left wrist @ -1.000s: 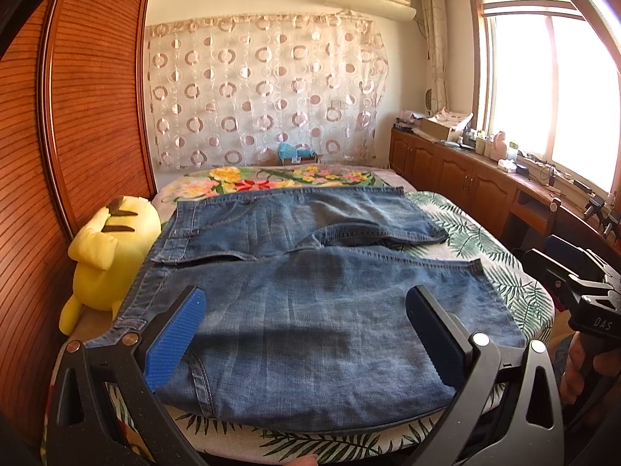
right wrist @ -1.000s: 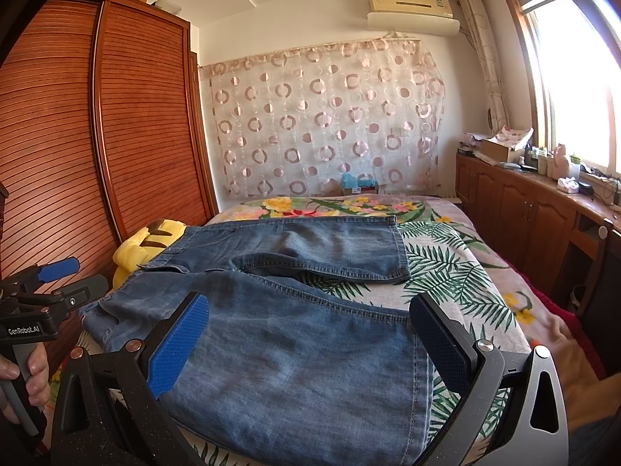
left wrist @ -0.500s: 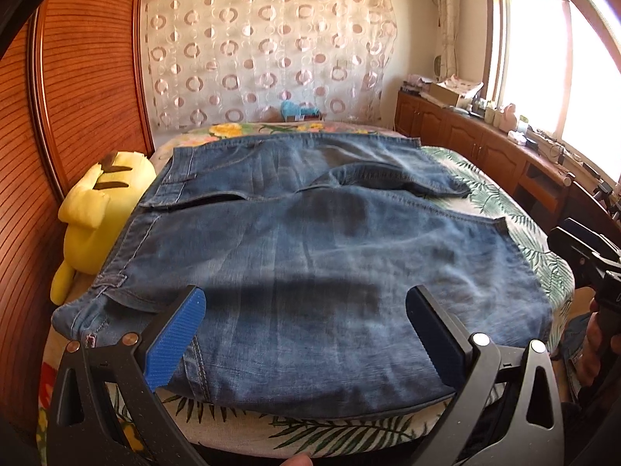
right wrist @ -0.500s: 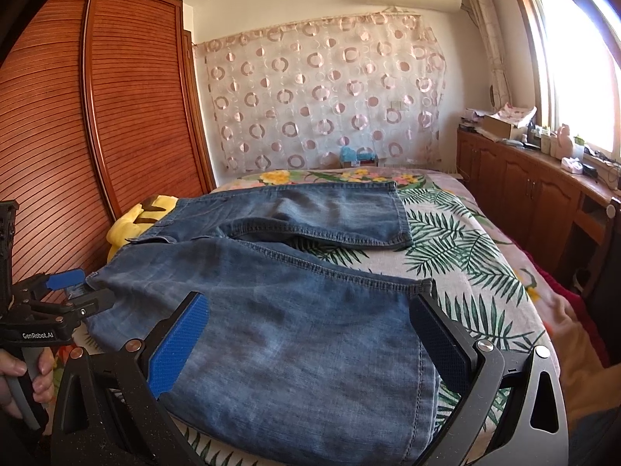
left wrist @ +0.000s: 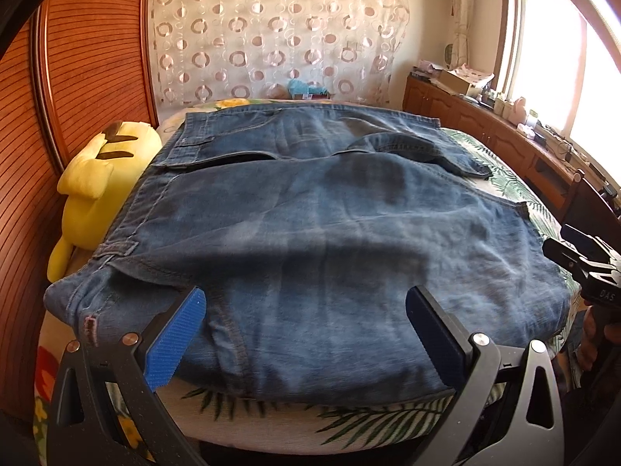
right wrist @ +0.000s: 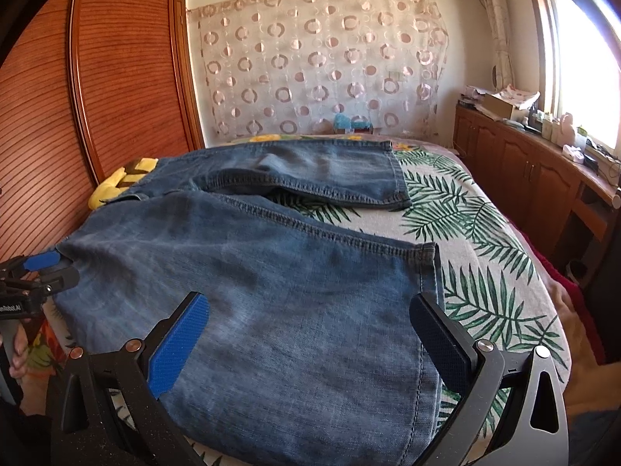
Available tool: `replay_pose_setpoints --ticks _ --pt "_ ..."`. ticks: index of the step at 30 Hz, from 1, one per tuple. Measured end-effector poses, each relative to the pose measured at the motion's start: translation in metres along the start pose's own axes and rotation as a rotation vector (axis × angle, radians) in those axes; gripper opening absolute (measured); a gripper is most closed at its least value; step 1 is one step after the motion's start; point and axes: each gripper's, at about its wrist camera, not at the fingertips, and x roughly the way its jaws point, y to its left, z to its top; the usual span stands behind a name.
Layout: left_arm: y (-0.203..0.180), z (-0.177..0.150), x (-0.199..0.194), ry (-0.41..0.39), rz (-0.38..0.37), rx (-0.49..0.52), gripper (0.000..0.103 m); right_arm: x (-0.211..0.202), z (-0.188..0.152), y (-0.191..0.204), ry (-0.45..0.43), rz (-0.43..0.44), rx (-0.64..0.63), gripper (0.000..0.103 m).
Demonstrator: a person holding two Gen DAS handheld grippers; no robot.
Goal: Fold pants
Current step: 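Lower the left tool to the jeans waistband while the right tool lowers to a leg hem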
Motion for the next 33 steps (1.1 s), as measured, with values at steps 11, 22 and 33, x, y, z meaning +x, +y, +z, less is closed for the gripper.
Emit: replay_pose_setpoints --ticks 11,22,33 --pt "0.056 -0.01 -0.02 -0.043 0.005 -0.081 0.098 0.0 0.005 -0.008 0.087 -0.02 -0.004 0.103" --pt "0.107 -0.02 -0.026 -0.041 0.095 -0.19 0.075 -0.026 -0.005 -0.022 0.112 -0.047 0.001 0.103" --pt "0.129 -0.036 -0.006 0.003 0.108 -0.273 0.074 -0.057 -0.022 -0.034 0.112 -0.075 0.022 0.103"
